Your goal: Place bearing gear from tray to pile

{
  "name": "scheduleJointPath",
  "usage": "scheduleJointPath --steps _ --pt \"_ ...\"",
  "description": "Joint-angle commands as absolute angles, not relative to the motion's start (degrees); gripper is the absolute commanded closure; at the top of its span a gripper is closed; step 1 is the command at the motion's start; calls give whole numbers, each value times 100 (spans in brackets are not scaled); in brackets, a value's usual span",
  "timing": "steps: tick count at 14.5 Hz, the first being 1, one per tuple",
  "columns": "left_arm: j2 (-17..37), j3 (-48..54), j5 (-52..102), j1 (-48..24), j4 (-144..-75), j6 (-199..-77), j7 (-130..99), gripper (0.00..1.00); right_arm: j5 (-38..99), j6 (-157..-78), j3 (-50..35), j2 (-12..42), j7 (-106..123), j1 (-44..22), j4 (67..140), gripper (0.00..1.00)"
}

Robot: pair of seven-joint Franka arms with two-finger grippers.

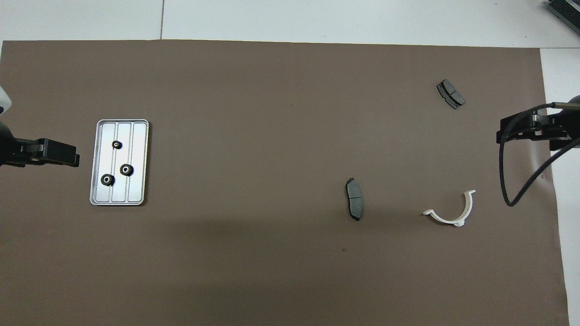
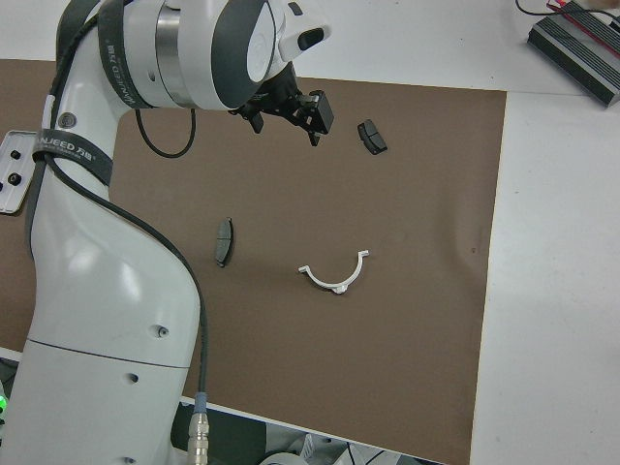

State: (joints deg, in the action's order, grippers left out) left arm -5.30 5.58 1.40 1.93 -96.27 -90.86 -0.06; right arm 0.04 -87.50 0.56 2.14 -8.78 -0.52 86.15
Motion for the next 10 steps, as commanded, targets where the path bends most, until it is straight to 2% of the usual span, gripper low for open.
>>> scheduleJointPath --steps 1,10 --pt "-492 554 193 228 -9571 -9000 123 0 -18 -8859 53 176 -712 -18 8719 0" --pt "-536 545 176 264 -9782 -9333 280 0 -18 -8842 53 176 -712 -18 8719 0"
